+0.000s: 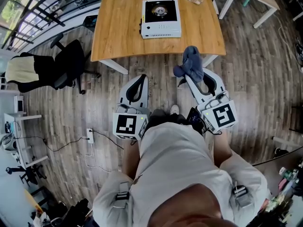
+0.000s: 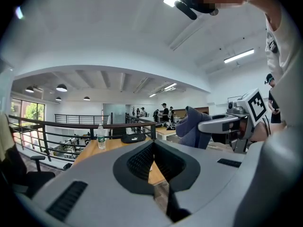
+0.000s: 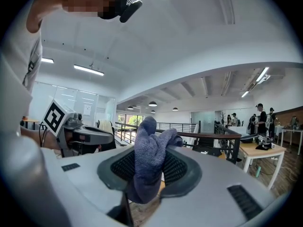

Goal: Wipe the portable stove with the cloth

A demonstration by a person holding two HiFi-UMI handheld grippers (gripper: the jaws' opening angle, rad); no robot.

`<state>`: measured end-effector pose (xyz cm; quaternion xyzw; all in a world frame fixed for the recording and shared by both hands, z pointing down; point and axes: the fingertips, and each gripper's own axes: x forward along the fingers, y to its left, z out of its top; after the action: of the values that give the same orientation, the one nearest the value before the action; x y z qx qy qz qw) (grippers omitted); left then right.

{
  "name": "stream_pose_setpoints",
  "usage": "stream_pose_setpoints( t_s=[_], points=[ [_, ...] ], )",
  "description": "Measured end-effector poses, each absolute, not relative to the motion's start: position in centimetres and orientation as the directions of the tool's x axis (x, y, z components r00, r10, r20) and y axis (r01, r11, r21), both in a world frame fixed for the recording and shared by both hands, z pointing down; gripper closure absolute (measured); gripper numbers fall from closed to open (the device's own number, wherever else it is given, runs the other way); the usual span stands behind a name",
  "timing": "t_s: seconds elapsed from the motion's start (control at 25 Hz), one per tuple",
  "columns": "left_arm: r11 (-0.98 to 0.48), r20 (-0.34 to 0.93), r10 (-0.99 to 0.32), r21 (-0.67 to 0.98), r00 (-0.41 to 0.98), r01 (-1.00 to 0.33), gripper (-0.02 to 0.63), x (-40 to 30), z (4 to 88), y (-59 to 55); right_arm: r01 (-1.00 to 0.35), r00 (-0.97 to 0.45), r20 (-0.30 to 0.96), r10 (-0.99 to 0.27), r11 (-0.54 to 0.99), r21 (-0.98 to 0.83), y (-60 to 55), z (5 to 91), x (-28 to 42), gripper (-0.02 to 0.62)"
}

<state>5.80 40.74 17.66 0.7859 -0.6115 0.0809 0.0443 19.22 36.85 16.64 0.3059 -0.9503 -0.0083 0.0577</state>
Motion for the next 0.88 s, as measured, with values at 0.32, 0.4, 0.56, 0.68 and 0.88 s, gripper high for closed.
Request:
stream_pose_setpoints(
  t_s=[0.32, 0.4, 0.56, 0.68, 0.88],
  points=[
    [-0.252, 0.198, -0.949, -0.01, 0.245, -0.968, 0.586, 5.1, 18.6, 36.8, -0.576, -0.807, 0.13, -0.576, 0.816, 0.042, 32.8, 17.6, 18.1, 0.456],
    [-0.256, 0.2, -0.947, -0.002, 0.251, -0.967, 0.586, 4.3, 18.8, 35.8, -0.579, -0.803, 0.139, -0.579, 0.814, 0.046, 31.8, 17.8, 17.4, 0.456],
    [-0.273, 0.201, -0.942, 0.011, 0.269, -0.962, 0.586, 2.9, 19.3, 33.1, -0.596, -0.788, 0.158, -0.596, 0.802, 0.052, 29.5, 18.1, 16.2, 0.456],
    [-0.286, 0.2, -0.938, 0.017, 0.283, -0.958, 0.586, 1.8, 19.5, 30.8, -0.608, -0.775, 0.173, -0.608, 0.792, 0.054, 27.6, 18.4, 15.3, 0.456],
    [-0.311, 0.204, -0.928, 0.028, 0.31, -0.95, 0.586, -0.4, 20.0, 27.4, -0.627, -0.757, 0.189, -0.625, 0.777, 0.058, 24.4, 18.7, 13.1, 0.456]
  ],
)
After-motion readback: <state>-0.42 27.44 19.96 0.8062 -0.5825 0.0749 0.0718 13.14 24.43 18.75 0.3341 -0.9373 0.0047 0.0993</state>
